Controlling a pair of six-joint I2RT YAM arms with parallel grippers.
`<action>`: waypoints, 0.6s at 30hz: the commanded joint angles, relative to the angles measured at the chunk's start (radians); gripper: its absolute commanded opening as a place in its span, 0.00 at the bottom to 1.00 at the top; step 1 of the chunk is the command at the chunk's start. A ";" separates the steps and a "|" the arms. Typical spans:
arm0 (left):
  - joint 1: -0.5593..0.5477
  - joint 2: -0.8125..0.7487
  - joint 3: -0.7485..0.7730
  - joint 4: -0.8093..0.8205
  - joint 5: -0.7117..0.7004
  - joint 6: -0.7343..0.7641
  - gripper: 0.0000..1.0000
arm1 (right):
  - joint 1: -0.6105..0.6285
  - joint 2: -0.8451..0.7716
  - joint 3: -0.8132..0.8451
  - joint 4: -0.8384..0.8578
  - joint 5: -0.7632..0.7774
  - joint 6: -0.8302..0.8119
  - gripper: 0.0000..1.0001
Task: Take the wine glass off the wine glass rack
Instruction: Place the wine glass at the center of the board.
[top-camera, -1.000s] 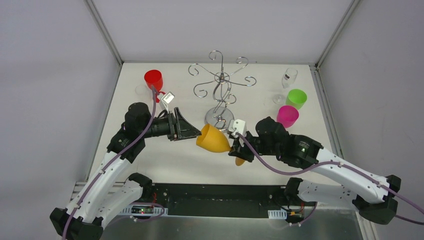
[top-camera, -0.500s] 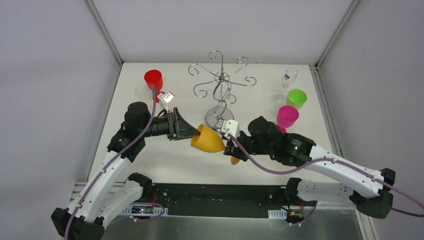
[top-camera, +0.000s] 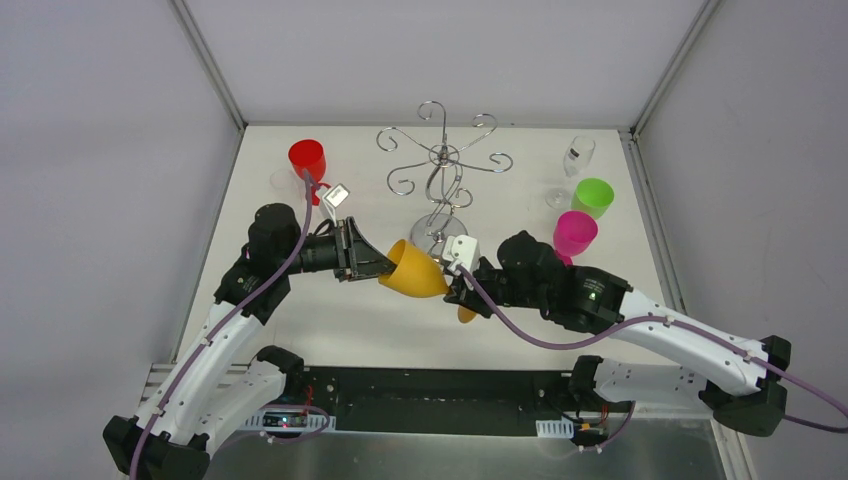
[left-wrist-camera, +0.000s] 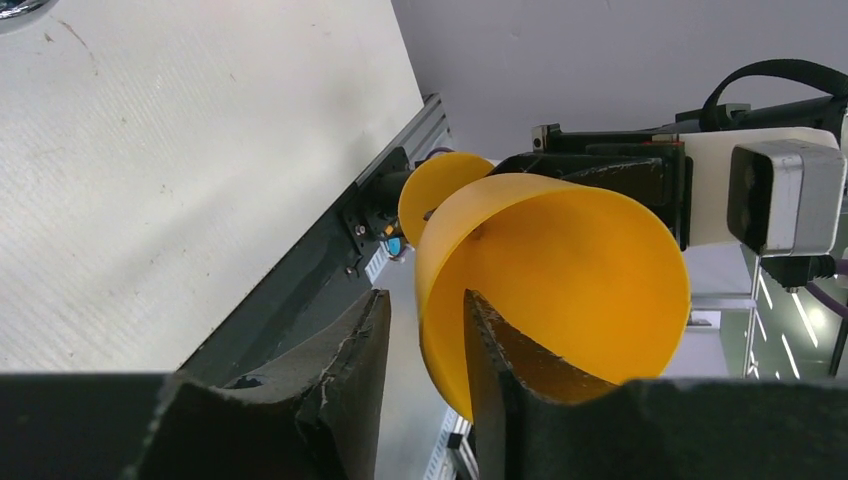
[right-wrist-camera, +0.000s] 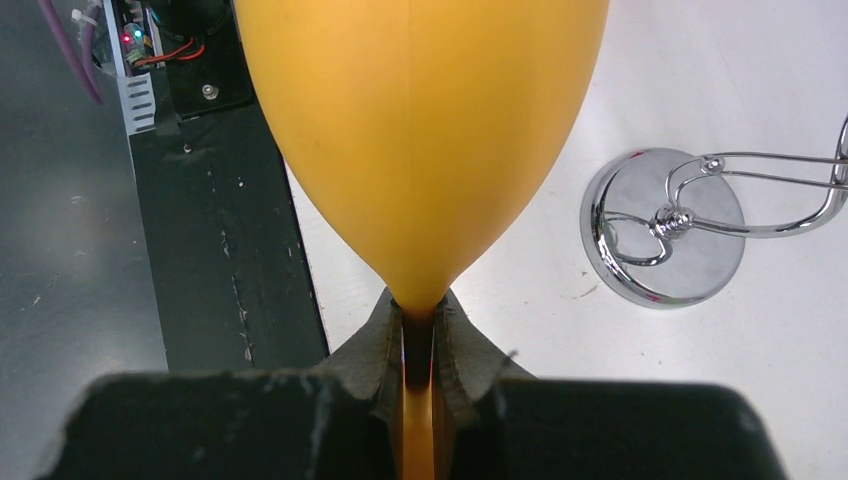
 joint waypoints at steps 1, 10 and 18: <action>0.012 -0.002 -0.007 0.043 0.039 0.009 0.31 | 0.005 -0.002 0.053 0.068 0.020 0.003 0.00; 0.012 -0.008 -0.006 0.043 0.059 0.010 0.05 | 0.010 0.002 0.062 0.072 0.038 0.023 0.00; 0.012 -0.005 -0.006 0.035 0.067 0.014 0.00 | 0.014 -0.017 0.057 0.081 0.062 0.037 0.19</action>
